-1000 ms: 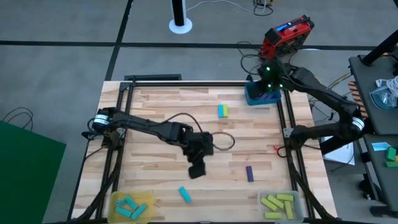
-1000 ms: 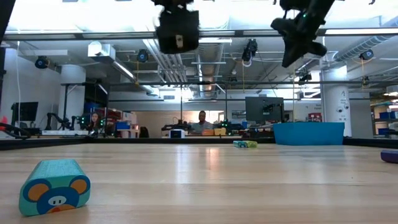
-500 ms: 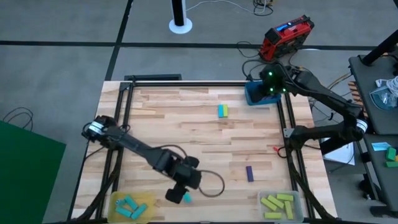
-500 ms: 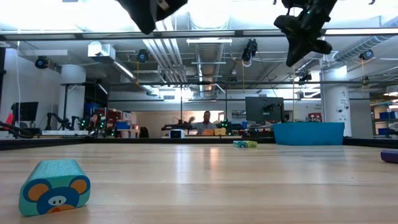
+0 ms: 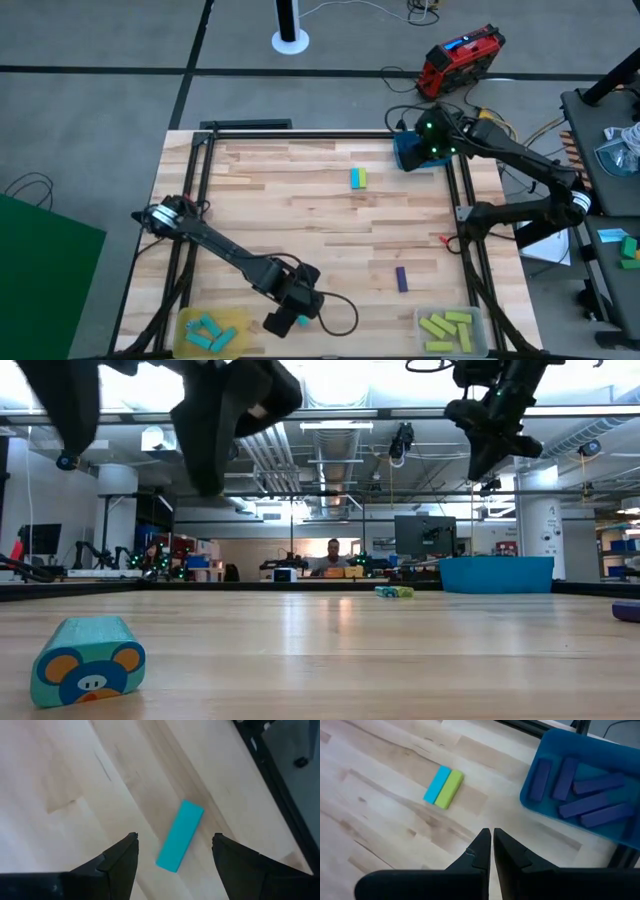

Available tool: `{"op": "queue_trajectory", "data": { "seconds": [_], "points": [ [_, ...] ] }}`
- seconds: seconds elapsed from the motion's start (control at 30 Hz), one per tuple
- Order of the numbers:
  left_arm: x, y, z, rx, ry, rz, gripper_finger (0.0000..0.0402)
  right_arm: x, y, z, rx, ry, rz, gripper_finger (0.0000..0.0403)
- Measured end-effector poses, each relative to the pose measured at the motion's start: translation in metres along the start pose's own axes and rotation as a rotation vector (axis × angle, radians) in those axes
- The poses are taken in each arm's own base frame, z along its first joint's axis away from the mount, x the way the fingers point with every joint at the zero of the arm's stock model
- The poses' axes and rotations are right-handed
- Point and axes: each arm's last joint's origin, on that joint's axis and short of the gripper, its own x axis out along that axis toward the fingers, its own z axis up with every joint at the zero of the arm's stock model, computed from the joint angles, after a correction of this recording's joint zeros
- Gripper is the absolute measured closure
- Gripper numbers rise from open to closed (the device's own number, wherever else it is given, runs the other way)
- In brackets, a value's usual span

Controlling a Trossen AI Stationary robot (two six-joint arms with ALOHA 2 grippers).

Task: Sort blocks
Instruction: Put the light blue block into the yellow bin

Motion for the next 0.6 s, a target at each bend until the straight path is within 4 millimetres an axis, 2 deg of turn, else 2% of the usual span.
{"op": "queue_trajectory", "data": {
  "seconds": [0.23,0.6],
  "points": [
    [0.026,-0.010,-0.003,0.096,0.064,-0.006,0.0172,0.001,-0.001,-0.002,0.012,0.004,-0.002,0.0390],
    [0.055,-0.010,-0.008,0.190,0.140,-0.010,0.0172,0.001,-0.001,-0.003,0.011,0.008,-0.002,0.0390]
  ]
}}
